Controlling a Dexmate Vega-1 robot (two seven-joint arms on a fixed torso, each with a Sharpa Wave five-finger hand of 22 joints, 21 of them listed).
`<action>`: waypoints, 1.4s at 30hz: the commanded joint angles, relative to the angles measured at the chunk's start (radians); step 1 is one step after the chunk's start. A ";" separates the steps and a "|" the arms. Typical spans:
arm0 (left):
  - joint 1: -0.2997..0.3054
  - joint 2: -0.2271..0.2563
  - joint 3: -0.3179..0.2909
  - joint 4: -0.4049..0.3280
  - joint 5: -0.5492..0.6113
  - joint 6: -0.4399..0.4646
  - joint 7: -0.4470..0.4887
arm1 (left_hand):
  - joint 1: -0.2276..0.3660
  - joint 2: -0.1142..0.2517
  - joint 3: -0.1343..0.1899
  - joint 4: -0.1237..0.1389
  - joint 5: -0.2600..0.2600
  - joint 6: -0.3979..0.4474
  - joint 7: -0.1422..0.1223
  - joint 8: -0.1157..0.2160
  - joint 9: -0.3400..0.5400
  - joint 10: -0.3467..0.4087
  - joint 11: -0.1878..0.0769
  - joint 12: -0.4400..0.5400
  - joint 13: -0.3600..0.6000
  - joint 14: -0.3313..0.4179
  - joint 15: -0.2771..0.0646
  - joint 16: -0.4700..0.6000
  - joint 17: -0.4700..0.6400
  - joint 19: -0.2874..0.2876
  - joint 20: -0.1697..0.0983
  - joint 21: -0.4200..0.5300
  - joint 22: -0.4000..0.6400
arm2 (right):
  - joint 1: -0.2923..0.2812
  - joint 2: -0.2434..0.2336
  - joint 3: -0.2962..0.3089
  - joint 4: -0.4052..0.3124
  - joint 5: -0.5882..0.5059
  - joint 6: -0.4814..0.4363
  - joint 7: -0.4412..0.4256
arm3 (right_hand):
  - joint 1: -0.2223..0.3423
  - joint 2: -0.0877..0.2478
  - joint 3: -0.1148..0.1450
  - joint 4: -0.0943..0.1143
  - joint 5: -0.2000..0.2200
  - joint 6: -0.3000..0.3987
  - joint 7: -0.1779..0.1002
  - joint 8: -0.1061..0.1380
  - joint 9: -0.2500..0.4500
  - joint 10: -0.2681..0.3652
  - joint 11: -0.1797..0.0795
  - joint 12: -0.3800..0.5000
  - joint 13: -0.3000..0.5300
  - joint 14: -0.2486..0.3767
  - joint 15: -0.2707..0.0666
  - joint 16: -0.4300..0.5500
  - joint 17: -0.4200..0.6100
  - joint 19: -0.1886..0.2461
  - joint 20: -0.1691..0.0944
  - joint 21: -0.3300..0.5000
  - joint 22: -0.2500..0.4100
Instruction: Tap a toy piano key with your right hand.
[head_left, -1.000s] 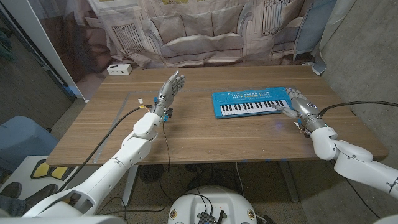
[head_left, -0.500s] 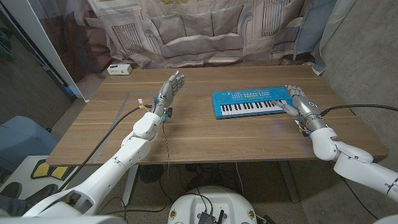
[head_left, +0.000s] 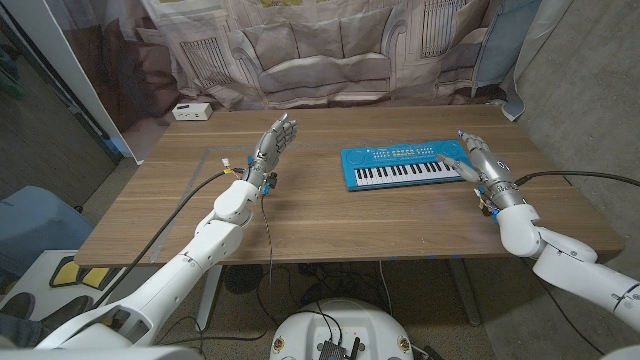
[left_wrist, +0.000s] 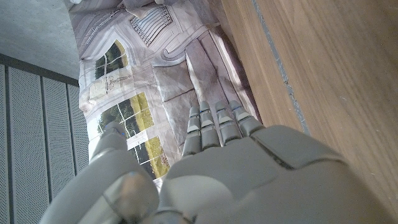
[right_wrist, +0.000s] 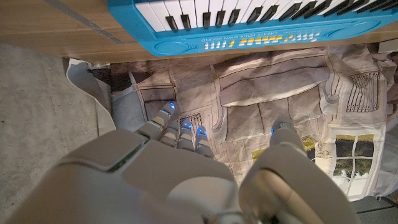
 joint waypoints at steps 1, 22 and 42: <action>0.005 0.005 -0.003 -0.004 -0.003 -0.004 -0.003 | 0.000 0.011 0.011 0.000 -0.001 0.005 -0.001 0.000 0.005 0.008 -0.003 0.003 0.005 0.000 0.000 0.003 0.004 0.003 -0.003 -0.001 0.005 | 0.006 0.039 0.021 0.034 0.050 0.117 -0.003 | 0.012 -0.004 -0.002 0.001 0.006 0.013 0.014 0.007 0.002 0.012 0.008 0.003 0.003 0.013 0.001 0.010 0.003 0.019 -0.029 0.006 0.003; 0.003 0.005 -0.011 0.016 -0.026 -0.027 -0.037 | 0.000 0.011 0.011 0.000 -0.001 0.006 0.000 0.000 0.005 0.008 -0.003 0.002 0.005 0.004 0.000 0.004 0.004 0.005 -0.005 0.000 0.005 | 0.044 0.104 0.031 0.078 0.116 0.228 0.043 | 0.017 -0.007 -0.004 0.004 0.009 0.060 0.028 0.015 0.003 0.032 0.020 -0.001 0.002 0.012 0.010 -0.002 0.002 0.020 -0.023 -0.011 0.003; -0.015 -0.005 -0.015 0.062 -0.050 -0.058 -0.084 | 0.000 0.012 0.012 0.000 -0.001 0.007 -0.001 0.000 0.005 0.009 -0.004 0.002 0.005 0.003 -0.001 0.003 0.004 0.005 -0.006 0.000 0.005 | 0.109 0.193 0.025 0.170 0.297 0.390 0.173 | 0.020 -0.010 -0.006 0.005 0.011 0.064 0.031 0.009 0.003 0.034 0.024 -0.008 0.002 0.021 0.013 -0.005 0.001 0.036 -0.025 -0.013 0.002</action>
